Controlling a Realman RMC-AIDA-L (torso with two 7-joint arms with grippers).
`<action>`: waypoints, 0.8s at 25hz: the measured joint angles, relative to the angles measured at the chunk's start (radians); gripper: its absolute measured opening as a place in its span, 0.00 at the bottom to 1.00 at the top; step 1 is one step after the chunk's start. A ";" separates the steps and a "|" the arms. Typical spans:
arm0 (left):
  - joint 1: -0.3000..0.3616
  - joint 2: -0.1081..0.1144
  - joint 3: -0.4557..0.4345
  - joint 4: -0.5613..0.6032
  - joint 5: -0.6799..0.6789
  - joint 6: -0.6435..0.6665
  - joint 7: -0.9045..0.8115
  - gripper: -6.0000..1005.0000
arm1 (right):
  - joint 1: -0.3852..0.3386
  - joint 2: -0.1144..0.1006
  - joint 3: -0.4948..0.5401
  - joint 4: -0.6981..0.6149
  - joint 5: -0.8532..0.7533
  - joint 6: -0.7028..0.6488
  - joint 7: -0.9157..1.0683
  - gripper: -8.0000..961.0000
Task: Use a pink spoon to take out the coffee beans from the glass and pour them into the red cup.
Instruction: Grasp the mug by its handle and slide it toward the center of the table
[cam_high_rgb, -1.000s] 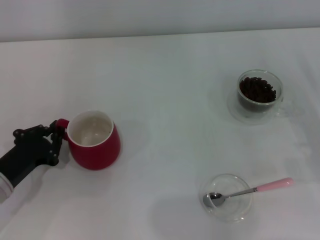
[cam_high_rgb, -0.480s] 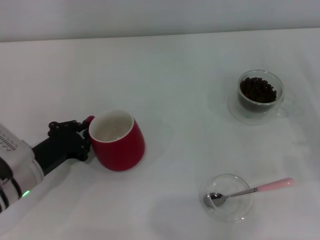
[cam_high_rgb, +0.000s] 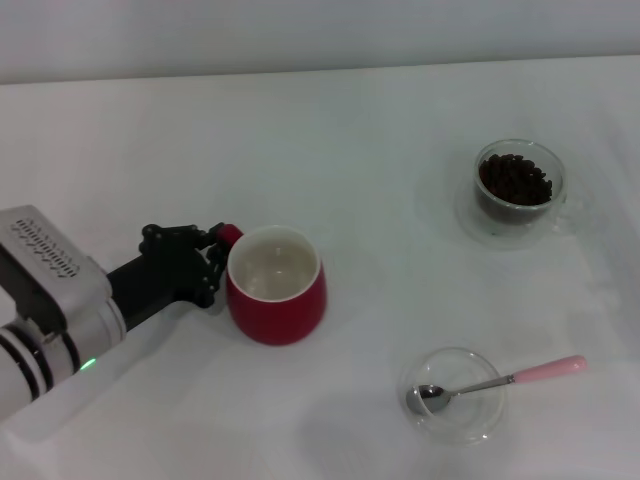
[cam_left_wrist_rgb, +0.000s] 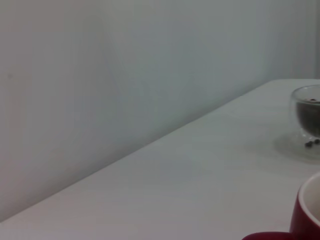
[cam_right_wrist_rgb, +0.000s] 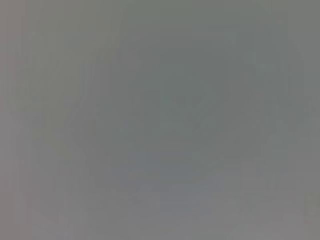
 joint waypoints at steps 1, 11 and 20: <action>-0.006 0.000 0.000 -0.004 0.006 0.002 0.000 0.09 | 0.000 0.000 0.000 0.000 0.000 0.000 0.000 0.90; -0.078 -0.001 -0.001 -0.024 0.037 0.045 0.000 0.09 | 0.000 0.000 0.000 -0.002 0.001 0.000 0.000 0.90; -0.113 0.000 -0.001 -0.033 0.049 0.057 0.000 0.09 | 0.000 0.000 0.004 -0.001 0.002 0.001 0.000 0.90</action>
